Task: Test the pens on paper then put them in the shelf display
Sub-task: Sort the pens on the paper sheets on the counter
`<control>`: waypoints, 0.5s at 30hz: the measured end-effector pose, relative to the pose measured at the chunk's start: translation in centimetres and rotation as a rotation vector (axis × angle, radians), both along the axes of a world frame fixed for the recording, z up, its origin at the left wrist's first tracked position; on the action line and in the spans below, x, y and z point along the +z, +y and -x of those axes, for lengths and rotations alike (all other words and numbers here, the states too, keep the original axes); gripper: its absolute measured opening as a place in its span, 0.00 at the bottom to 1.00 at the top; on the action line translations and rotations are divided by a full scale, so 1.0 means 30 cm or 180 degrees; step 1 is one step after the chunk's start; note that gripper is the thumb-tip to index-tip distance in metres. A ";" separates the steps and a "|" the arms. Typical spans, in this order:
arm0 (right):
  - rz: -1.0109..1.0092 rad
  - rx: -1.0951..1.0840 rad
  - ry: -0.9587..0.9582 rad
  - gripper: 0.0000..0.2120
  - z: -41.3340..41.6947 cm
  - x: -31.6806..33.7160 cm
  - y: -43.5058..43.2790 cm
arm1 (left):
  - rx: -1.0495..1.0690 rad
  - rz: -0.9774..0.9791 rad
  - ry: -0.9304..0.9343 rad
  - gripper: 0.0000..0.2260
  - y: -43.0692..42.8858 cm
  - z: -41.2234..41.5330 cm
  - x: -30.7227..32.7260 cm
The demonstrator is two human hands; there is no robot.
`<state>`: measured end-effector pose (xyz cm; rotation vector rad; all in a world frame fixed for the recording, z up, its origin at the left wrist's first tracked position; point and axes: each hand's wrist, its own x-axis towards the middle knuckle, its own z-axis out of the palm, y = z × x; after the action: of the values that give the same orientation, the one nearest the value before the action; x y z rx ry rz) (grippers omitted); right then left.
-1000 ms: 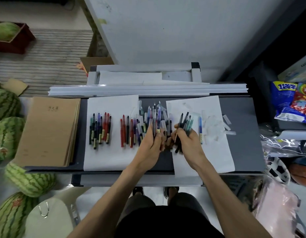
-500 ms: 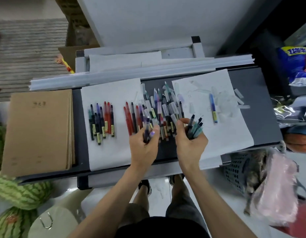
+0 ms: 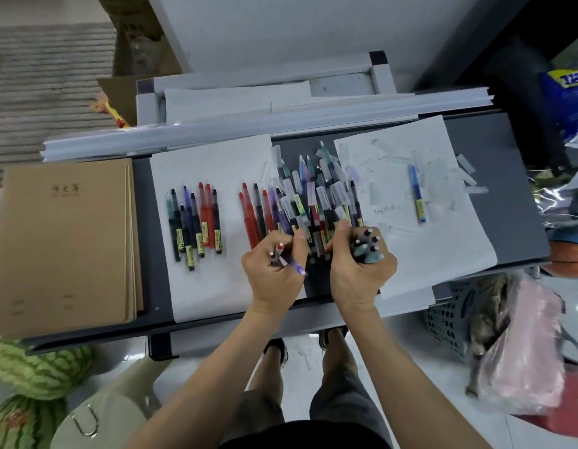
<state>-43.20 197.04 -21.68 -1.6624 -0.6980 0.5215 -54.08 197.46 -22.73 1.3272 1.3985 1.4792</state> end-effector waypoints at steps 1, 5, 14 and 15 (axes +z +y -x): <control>0.0005 -0.0011 -0.0025 0.15 0.005 0.005 0.001 | -0.0002 -0.0002 0.0027 0.16 -0.002 -0.001 0.002; -0.0025 -0.0028 -0.0134 0.11 0.012 0.008 -0.004 | 0.0006 -0.0113 0.0151 0.16 -0.003 -0.003 0.015; -0.0043 0.0054 -0.0130 0.13 0.012 -0.019 -0.022 | 0.0216 -0.0020 0.0313 0.19 -0.018 -0.008 0.029; 0.0020 0.0045 -0.0087 0.13 0.010 -0.023 -0.023 | 0.0191 0.0014 0.0290 0.19 -0.021 -0.009 0.029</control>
<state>-43.51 196.34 -22.36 -1.6742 -0.7292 0.5123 -53.81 196.82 -21.86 1.3759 1.5105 1.4696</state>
